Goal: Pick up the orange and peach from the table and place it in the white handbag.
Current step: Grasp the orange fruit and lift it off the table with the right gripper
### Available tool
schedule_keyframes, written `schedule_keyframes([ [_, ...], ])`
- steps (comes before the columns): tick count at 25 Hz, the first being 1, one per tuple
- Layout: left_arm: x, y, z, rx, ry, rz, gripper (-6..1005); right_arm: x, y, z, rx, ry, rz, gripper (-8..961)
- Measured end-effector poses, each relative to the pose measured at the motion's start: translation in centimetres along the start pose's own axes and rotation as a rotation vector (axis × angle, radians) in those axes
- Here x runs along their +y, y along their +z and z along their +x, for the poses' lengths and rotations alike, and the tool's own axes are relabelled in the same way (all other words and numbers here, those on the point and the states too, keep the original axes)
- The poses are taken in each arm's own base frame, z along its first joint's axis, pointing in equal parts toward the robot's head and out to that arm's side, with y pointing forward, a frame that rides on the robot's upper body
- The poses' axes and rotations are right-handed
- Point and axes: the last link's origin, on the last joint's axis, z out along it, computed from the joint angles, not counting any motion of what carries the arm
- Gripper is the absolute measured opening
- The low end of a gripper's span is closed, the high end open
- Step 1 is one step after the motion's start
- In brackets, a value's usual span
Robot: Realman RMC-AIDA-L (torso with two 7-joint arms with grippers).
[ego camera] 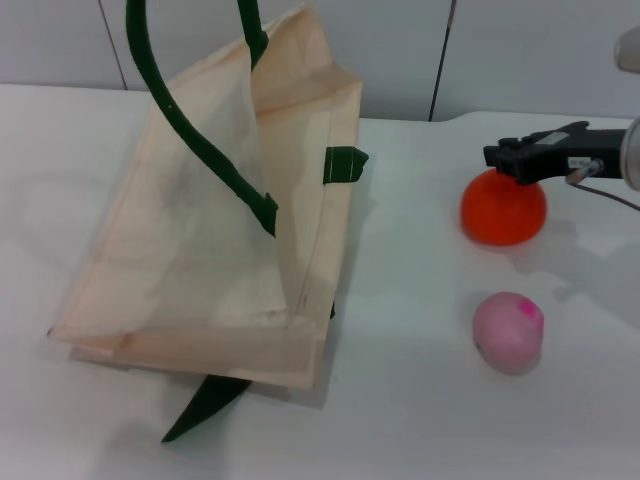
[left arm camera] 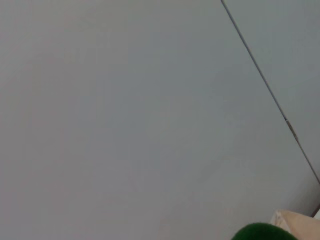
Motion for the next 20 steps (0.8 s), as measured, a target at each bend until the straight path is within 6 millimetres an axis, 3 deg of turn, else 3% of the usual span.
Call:
schedule_keyframes([
  [2, 0.0, 0.0, 0.0, 0.0, 0.0, 0.0, 122, -0.4, -0.1, 0.1, 0.004, 0.011, 0.011, 60],
  [7, 0.0, 0.0, -0.1, -0.003, 0.0, 0.0, 122, -0.8, -0.2, 0.3, 0.003, 0.032, 0.018, 225],
  [20, -0.1, 0.0, 0.0, -0.007, 0.006, 0.005, 122, -1.3, 1.4, 1.3, 0.085, 0.069, 0.014, 767],
])
